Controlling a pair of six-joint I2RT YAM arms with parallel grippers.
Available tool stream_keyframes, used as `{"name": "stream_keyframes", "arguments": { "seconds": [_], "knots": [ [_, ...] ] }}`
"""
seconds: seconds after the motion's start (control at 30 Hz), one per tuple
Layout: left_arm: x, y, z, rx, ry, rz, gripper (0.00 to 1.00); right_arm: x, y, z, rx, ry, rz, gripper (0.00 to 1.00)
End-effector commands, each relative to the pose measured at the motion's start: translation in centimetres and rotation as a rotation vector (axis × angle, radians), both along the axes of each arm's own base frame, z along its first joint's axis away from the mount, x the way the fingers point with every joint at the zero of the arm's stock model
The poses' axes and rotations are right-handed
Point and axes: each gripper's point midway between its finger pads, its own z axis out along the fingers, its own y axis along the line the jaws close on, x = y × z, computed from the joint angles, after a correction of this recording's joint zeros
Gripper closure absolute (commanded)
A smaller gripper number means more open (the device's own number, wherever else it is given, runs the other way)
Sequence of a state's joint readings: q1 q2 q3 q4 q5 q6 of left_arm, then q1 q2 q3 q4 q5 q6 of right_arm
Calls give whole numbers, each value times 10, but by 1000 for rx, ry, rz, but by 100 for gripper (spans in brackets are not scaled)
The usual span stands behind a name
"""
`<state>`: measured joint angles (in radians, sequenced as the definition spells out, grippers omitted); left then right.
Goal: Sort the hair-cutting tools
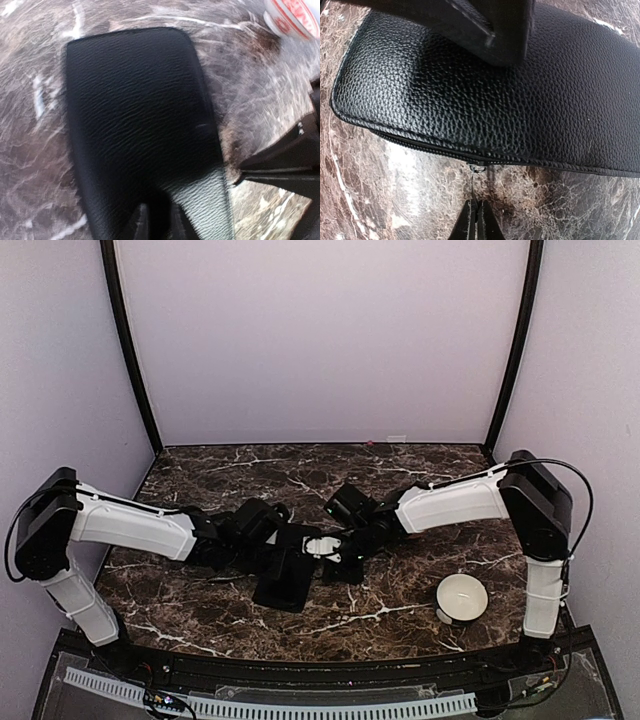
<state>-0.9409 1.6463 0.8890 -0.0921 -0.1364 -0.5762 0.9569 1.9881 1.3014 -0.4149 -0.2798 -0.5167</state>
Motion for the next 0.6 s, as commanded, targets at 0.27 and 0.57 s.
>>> {"name": "stream_keyframes", "arguments": {
  "seconds": [0.27,0.57],
  "knots": [
    [-18,78,10,124,-13,111,61,-7,-8,5,-10,47,0,99],
    [-46,97,-27,137,118,137,79,5,-13,8,4,47,-35,100]
  ]
}}
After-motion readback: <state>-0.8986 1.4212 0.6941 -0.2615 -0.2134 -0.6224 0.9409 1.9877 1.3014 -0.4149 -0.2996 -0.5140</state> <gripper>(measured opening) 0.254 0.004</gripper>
